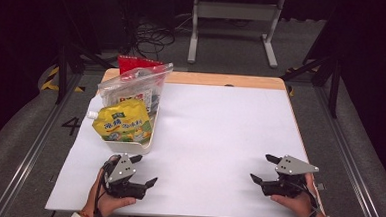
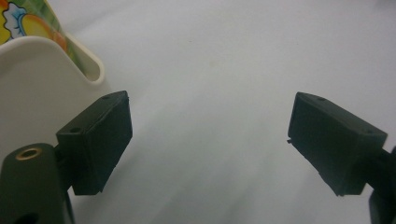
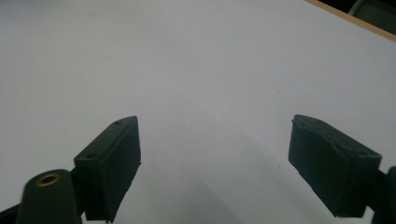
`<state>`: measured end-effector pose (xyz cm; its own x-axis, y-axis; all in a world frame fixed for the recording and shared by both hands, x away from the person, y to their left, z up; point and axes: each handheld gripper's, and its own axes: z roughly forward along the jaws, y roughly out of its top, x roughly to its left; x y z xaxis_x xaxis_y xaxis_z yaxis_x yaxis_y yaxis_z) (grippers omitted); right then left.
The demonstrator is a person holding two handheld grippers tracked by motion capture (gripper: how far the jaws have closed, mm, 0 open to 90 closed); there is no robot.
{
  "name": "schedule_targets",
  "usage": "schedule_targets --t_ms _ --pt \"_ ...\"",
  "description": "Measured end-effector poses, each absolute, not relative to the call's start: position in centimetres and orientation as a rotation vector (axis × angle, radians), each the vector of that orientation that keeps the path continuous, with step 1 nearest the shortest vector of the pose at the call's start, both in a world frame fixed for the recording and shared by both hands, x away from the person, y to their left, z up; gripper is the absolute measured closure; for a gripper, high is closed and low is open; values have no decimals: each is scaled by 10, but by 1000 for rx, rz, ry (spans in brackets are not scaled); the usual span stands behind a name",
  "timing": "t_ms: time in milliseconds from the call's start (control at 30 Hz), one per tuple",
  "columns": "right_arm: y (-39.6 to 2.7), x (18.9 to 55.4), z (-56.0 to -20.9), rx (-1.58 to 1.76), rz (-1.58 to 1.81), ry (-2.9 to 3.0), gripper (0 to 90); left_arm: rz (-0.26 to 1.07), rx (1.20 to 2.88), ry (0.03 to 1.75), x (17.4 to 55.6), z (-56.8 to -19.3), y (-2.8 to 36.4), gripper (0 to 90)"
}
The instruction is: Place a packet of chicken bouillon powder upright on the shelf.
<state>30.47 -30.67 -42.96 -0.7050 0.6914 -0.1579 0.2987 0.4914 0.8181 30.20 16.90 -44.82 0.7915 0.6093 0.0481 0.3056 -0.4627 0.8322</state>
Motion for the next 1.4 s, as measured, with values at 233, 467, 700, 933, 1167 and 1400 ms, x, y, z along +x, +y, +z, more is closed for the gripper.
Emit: schedule_targets --t_ms 233,467,700,933,1167,1400 --pt "-318 301 -434 848 1111 2241 99 412 2097 673 308 -452 162 107" --pt "-320 295 -441 849 1034 2247 80 389 2123 641 311 -453 156 95" --pt "-318 292 -442 842 1017 2244 76 391 2133 633 314 -453 154 95" --pt "-319 292 -442 844 1012 2236 76 389 2131 640 314 -454 154 90" --pt "-317 292 -441 831 999 2235 78 400 2136 632 314 -453 154 89" --pt "-317 292 -440 829 1006 2231 78 398 2141 633 314 -454 154 90"
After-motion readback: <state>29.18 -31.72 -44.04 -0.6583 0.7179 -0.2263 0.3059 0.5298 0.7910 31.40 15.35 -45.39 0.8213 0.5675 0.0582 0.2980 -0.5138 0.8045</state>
